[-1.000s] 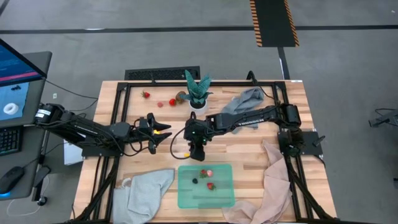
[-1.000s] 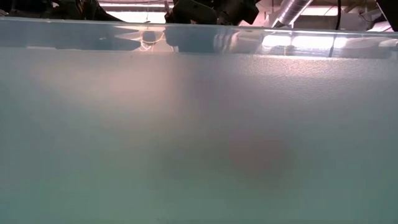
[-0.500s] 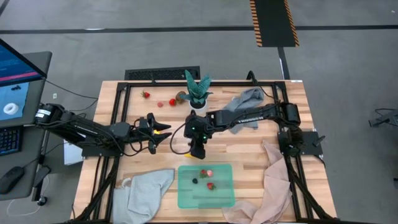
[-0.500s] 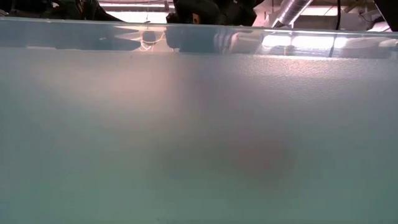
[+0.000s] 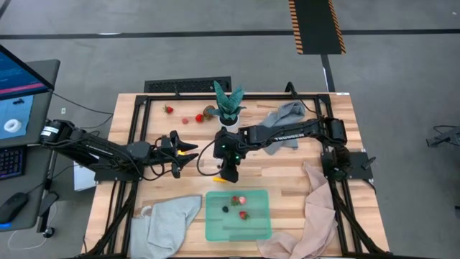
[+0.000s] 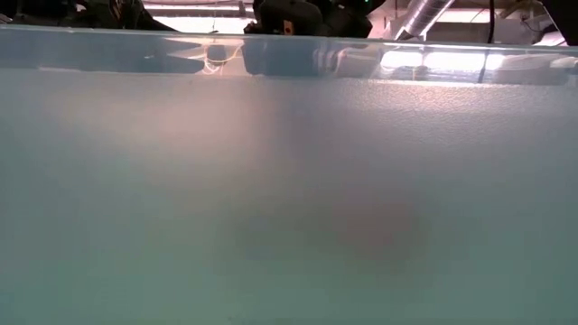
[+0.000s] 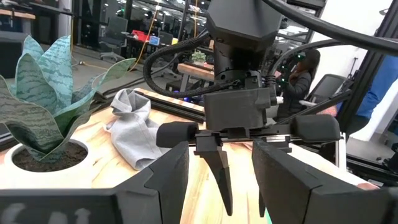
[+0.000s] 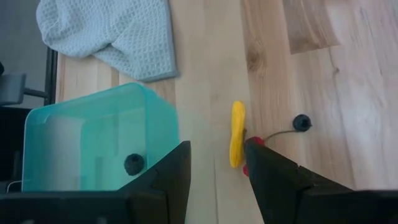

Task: Pick and placing Produce into tupperware
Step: Put the red cherry into the green bin

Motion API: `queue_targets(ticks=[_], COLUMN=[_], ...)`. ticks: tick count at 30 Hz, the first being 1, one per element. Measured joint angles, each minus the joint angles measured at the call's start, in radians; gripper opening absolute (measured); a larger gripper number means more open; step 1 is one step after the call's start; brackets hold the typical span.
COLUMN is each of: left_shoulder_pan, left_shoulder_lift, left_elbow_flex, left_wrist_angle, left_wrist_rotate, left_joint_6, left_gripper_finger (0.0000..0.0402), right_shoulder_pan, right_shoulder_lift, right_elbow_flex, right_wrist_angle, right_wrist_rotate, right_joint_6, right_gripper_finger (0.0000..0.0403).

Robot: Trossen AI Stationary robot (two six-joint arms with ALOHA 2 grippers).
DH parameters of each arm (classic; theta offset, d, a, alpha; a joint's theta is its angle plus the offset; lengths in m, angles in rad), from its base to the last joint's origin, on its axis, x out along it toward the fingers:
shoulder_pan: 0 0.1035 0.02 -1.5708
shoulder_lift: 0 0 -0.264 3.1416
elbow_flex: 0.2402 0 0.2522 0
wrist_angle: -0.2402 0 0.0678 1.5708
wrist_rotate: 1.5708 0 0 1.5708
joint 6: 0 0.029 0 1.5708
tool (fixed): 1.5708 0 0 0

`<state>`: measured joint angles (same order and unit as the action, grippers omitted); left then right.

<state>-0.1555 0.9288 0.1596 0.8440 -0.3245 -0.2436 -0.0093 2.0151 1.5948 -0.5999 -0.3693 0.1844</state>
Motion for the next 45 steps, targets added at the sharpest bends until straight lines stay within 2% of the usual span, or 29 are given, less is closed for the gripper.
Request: queue_targets(ticks=[10, 22, 27, 37, 45], left_shoulder_pan=[0.0, 0.0, 0.0, 0.0, 0.0], left_shoulder_lift=[0.0, 0.0, 0.0, 0.0, 0.0], left_elbow_flex=[0.0, 0.0, 0.0, 0.0, 0.0], left_wrist_angle=[0.0, -0.002, -0.008, -0.012, -0.016], left_wrist_rotate=[0.0, 0.0, 0.0, 0.0, 0.0], left_joint_6=[0.0, 0.0, -0.001, -0.002, -0.003], left_gripper_finger=[0.0167, 0.0167, 0.0167, 0.0167, 0.0167], right_shoulder_pan=[0.0, 0.0, 0.01, 0.014, 0.016], right_shoulder_lift=[0.0, 0.0, 0.0, 0.0, 0.0], right_elbow_flex=[0.0, 0.0, 0.0, 0.0, 0.0], right_wrist_angle=[0.001, -0.022, -0.024, -0.043, -0.053], right_wrist_rotate=[-0.034, -0.02, 0.051, 0.095, 0.176], right_joint_6=[0.0, 0.001, -0.001, 0.01, 0.024], right_gripper_finger=[0.0175, 0.0175, 0.0175, 0.0175, 0.0175])
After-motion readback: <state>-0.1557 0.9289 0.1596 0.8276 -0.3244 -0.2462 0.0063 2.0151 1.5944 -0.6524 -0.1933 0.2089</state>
